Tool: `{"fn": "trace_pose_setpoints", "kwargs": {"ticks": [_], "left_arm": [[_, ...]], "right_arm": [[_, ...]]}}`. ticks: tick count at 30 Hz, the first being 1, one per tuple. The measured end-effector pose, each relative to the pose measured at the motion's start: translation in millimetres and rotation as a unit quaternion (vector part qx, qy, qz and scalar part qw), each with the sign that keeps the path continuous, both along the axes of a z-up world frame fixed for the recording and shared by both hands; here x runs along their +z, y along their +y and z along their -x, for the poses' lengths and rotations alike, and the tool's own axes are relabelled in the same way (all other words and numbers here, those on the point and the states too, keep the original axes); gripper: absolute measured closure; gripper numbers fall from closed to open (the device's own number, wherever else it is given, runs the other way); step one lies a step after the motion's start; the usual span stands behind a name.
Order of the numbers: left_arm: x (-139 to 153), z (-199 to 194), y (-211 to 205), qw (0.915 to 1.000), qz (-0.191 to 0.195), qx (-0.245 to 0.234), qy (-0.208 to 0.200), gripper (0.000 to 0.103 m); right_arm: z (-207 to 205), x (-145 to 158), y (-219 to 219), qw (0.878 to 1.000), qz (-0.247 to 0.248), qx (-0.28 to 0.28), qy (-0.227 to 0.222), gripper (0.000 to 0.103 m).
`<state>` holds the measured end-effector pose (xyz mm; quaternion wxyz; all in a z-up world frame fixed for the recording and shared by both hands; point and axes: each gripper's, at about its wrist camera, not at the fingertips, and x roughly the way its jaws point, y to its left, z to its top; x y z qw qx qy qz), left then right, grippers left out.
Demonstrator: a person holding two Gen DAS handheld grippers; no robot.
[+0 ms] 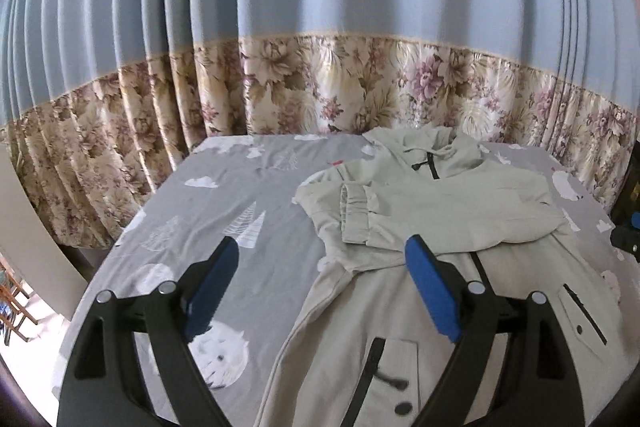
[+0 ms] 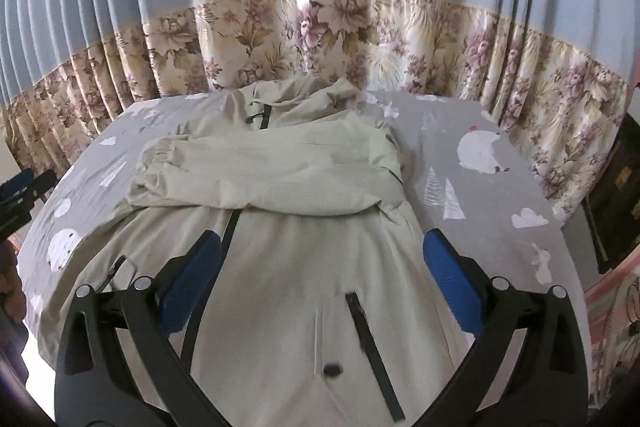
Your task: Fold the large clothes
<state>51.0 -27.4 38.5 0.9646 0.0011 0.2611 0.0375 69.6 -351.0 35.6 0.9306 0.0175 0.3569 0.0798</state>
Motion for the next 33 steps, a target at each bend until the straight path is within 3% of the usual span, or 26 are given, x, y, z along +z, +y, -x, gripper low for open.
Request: {"fn": "trace_pose_setpoints", "kwargs": {"ticks": [10,17,23,28,33], "left_arm": [[21.7,49.1,1.0,0.9998,-0.008,0.002,-0.017,0.017],[35.0,28.1,9.8,0.9997,-0.02,-0.002,-0.011,0.016],[46.4,-35.6,17.3,0.9992,-0.039,0.006,0.003,0.016],[44.8,-120.0,23.4,0.9987,-0.039,0.012,0.029,0.016],[26.4,-219.9,17.8,0.9966,-0.05,0.012,0.064,0.016]], "right_arm": [[57.0,23.6,-7.4,0.999,-0.009,0.008,-0.034,0.003],[45.6,37.9,-19.0,0.999,0.005,0.007,-0.042,0.003],[-19.6,48.5,-39.5,0.999,-0.03,0.004,-0.023,0.003],[-105.9,48.3,-42.0,1.0,-0.027,-0.002,0.002,0.003],[-207.0,28.1,-33.0,1.0,-0.006,0.001,0.024,0.003]]}}
